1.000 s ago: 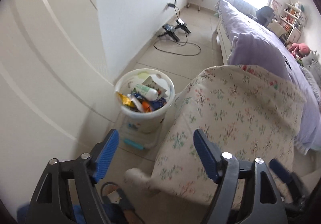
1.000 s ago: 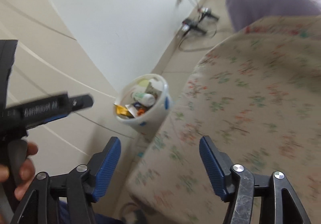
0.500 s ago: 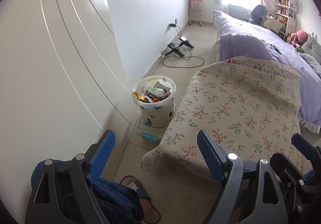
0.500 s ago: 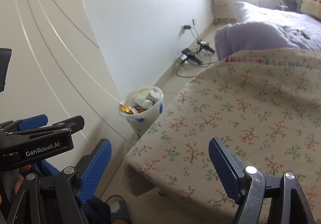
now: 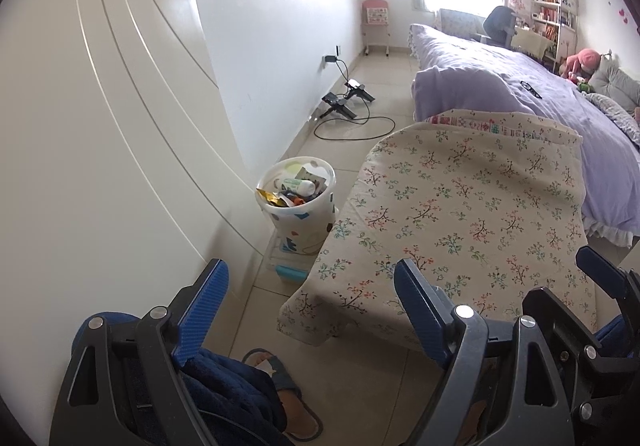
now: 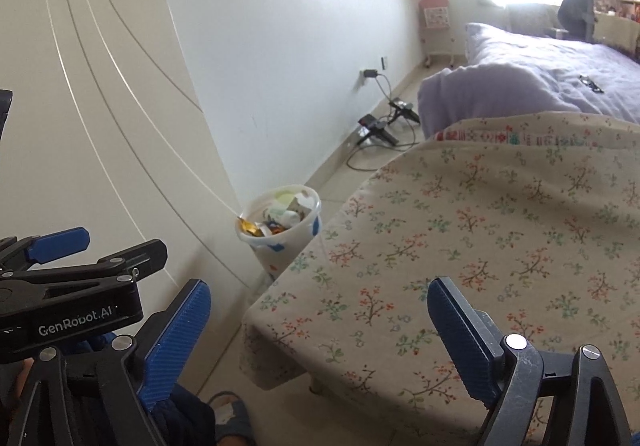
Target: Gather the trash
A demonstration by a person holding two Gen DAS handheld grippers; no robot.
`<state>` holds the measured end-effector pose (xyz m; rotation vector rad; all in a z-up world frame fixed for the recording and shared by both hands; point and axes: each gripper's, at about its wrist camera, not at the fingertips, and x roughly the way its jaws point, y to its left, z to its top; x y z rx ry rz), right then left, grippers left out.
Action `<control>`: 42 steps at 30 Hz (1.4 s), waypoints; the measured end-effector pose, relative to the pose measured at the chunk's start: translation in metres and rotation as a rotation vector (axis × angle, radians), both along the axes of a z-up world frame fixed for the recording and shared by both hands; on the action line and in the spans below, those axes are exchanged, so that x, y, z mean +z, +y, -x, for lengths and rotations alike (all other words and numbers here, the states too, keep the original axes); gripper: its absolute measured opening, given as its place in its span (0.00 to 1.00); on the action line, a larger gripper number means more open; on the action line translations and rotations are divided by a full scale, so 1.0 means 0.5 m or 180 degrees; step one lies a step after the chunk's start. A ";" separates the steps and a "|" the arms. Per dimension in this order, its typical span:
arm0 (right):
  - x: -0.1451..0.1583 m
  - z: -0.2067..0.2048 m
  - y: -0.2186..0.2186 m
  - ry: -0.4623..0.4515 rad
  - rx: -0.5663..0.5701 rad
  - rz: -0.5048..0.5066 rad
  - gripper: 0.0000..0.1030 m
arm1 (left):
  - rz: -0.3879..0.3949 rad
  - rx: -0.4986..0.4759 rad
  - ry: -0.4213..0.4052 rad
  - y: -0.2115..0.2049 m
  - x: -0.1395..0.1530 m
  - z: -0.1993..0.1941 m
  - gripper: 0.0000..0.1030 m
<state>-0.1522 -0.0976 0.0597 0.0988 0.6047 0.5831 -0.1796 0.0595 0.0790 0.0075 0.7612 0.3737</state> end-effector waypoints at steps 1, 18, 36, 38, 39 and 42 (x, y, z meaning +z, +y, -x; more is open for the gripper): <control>0.000 0.000 -0.001 -0.0006 -0.0001 0.0001 0.92 | 0.0002 -0.0006 0.0002 0.001 -0.001 -0.003 0.85; -0.018 -0.017 -0.002 0.0027 -0.0094 0.0046 1.00 | -0.0027 -0.0058 0.0097 0.000 -0.023 -0.023 0.85; -0.026 -0.025 -0.003 0.0073 -0.0098 0.0016 1.00 | 0.0024 -0.0135 0.0167 -0.005 -0.036 -0.032 0.85; -0.027 -0.023 -0.001 0.0066 -0.0093 0.0017 1.00 | 0.0013 -0.0143 0.0164 -0.007 -0.036 -0.032 0.85; -0.027 -0.023 0.000 0.0063 -0.0090 0.0018 1.00 | 0.0013 -0.0150 0.0162 -0.008 -0.036 -0.032 0.85; -0.028 -0.023 0.001 0.0061 -0.0073 0.0014 1.00 | 0.0002 -0.0154 0.0145 -0.010 -0.033 -0.030 0.85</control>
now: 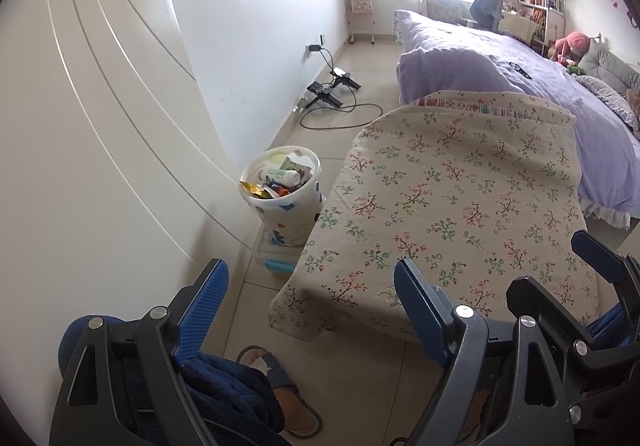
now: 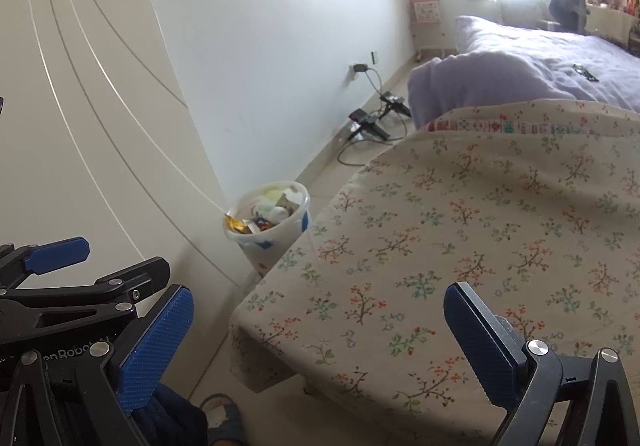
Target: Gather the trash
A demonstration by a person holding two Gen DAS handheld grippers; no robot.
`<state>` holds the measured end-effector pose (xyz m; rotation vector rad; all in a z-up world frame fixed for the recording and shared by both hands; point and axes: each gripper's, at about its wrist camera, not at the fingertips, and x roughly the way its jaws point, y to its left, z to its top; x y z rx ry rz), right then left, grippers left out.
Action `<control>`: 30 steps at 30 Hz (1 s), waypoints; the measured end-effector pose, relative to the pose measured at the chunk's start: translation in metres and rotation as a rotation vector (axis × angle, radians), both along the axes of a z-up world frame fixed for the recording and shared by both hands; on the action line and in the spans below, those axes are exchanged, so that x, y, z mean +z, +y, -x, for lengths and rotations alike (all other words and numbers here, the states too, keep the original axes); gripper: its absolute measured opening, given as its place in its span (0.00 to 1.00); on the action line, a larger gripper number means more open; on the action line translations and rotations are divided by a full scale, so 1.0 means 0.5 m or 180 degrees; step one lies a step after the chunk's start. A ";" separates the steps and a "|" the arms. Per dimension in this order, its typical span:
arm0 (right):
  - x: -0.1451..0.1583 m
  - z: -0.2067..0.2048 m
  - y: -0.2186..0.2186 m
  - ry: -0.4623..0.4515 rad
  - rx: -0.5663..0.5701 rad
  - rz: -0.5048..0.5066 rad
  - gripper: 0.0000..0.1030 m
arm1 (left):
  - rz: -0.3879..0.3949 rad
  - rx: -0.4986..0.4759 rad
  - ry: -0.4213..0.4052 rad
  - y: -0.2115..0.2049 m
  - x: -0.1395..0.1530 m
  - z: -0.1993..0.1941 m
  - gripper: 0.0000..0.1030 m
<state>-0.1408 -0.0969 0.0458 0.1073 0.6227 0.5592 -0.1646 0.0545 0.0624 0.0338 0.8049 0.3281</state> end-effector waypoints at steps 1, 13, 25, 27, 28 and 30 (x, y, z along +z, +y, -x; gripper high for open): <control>0.000 0.000 0.000 0.0001 -0.0003 -0.0004 1.00 | 0.0001 0.0000 -0.0006 0.000 0.000 0.001 0.85; -0.002 -0.001 -0.002 0.0016 0.0002 -0.0027 1.00 | 0.0034 0.0000 0.0014 0.001 -0.002 0.001 0.85; -0.005 -0.003 0.005 0.0032 0.0001 -0.0045 1.00 | 0.0045 -0.0002 0.0020 0.006 -0.001 -0.003 0.85; -0.005 -0.002 0.005 0.0031 -0.0003 -0.0042 1.00 | 0.0039 0.0007 0.0024 0.007 -0.002 -0.003 0.85; -0.005 -0.002 0.005 0.0031 -0.0004 -0.0043 1.00 | 0.0038 0.0008 0.0025 0.006 -0.003 -0.003 0.85; -0.005 -0.002 0.005 0.0033 -0.0001 -0.0046 1.00 | 0.0041 0.0008 0.0026 0.006 -0.003 -0.003 0.85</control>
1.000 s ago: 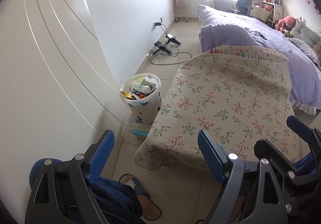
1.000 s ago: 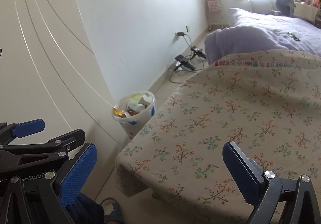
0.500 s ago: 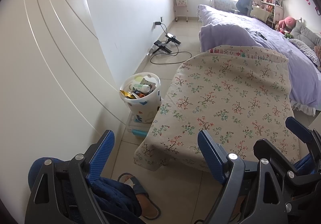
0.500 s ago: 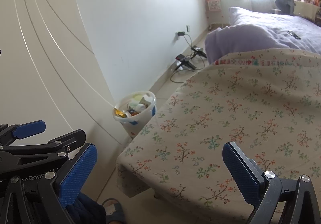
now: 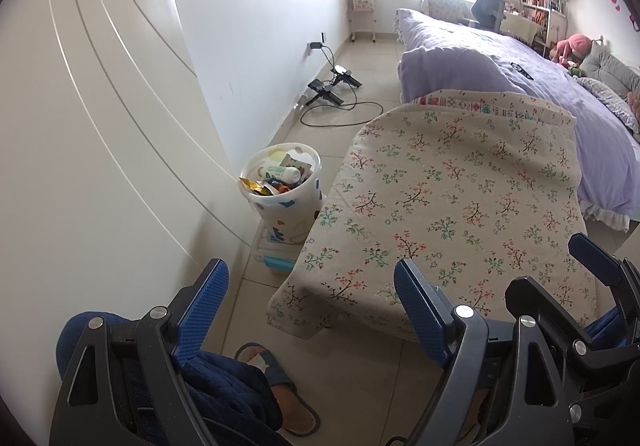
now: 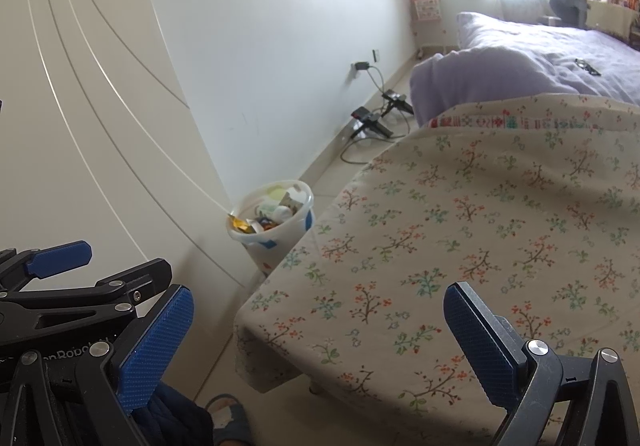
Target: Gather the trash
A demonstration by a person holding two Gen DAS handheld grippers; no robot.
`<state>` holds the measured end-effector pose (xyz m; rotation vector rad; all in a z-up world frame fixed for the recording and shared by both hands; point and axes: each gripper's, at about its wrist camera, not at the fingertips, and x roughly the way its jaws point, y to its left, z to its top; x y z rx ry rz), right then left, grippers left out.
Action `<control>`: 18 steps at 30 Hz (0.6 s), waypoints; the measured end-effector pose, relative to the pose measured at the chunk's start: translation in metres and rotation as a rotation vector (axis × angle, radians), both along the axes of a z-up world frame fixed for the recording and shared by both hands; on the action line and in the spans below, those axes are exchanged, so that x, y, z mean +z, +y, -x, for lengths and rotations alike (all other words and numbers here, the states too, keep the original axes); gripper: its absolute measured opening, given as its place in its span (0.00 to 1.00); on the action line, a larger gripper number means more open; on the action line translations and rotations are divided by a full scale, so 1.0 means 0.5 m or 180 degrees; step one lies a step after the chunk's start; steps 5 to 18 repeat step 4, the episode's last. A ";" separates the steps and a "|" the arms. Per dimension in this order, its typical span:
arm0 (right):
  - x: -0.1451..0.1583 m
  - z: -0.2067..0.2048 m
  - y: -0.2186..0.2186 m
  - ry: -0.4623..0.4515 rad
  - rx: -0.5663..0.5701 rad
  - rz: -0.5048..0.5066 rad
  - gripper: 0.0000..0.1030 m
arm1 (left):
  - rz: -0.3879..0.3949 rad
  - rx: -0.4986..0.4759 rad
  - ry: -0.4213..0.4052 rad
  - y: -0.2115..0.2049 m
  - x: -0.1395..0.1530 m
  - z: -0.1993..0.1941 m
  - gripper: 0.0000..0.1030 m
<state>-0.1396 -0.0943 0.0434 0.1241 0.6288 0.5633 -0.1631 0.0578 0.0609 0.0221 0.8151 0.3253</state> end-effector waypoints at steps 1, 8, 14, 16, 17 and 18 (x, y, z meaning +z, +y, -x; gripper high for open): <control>-0.001 0.000 0.000 0.0002 0.0000 -0.0002 1.00 | 0.0004 0.0002 0.0004 0.000 0.000 0.000 0.85; -0.002 -0.001 0.001 0.0007 0.0004 -0.0006 1.00 | 0.0009 0.0003 0.0006 0.001 0.000 0.000 0.85; -0.002 -0.001 0.001 0.0007 0.0004 -0.0006 1.00 | 0.0009 0.0003 0.0006 0.001 0.000 0.000 0.85; -0.002 -0.001 0.001 0.0007 0.0004 -0.0006 1.00 | 0.0009 0.0003 0.0006 0.001 0.000 0.000 0.85; -0.002 -0.001 0.001 0.0007 0.0004 -0.0006 1.00 | 0.0009 0.0003 0.0006 0.001 0.000 0.000 0.85; -0.002 -0.001 0.001 0.0007 0.0004 -0.0006 1.00 | 0.0009 0.0003 0.0006 0.001 0.000 0.000 0.85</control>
